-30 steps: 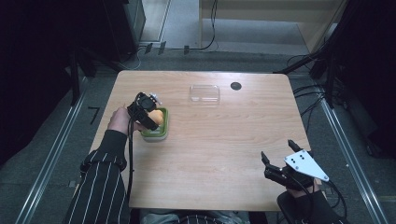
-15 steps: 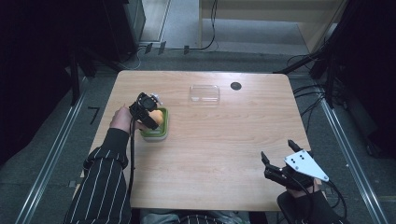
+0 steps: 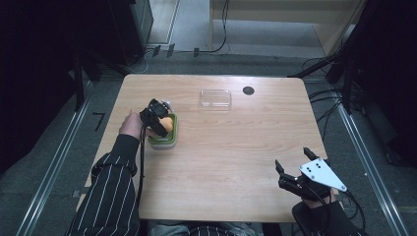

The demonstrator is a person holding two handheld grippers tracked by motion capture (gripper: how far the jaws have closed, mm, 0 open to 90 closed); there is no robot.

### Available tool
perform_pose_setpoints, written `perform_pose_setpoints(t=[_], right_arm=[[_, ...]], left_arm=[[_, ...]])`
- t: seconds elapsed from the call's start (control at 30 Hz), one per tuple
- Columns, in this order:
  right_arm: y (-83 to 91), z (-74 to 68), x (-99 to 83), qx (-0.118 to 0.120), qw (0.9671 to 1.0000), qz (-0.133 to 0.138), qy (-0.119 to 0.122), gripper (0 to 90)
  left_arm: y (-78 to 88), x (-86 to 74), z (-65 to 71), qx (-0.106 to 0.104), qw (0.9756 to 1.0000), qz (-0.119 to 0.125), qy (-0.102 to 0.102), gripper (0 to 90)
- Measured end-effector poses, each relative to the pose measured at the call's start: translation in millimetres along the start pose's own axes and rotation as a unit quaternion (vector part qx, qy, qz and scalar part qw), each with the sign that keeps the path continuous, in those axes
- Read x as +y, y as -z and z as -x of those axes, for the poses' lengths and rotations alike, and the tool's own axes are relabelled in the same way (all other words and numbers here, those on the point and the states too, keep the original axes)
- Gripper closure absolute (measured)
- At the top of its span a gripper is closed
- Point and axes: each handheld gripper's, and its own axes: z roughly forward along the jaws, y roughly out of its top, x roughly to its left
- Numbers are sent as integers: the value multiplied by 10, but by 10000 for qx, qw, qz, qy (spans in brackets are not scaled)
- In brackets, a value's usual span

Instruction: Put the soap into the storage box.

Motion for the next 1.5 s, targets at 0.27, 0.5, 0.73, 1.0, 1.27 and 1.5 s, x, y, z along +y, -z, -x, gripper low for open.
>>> perform_pose_setpoints(t=[0.27,0.5,0.73,1.0,1.27,1.5], right_arm=[[0,-2,1,1,10000,2,9,133],[4,0,0,-5,10000,1,5,134],[5,-3,0,-14,10000,8,14,134],[6,-4,-1,-15,10000,20,13,134],[7,-4,-1,-16,10000,22,13,133],[9,1,-2,-15,10000,34,17,133]], left_arm=[[-72,-16,-13,56,10000,17,-45,395],[-106,-17,-14,83,9998,-69,-157,395],[-143,-10,13,145,9995,-176,-227,394],[-166,-19,0,125,9994,-225,-251,389],[-131,-21,-1,91,9996,-166,-214,318],[-69,-24,2,106,9997,-214,-38,160]])
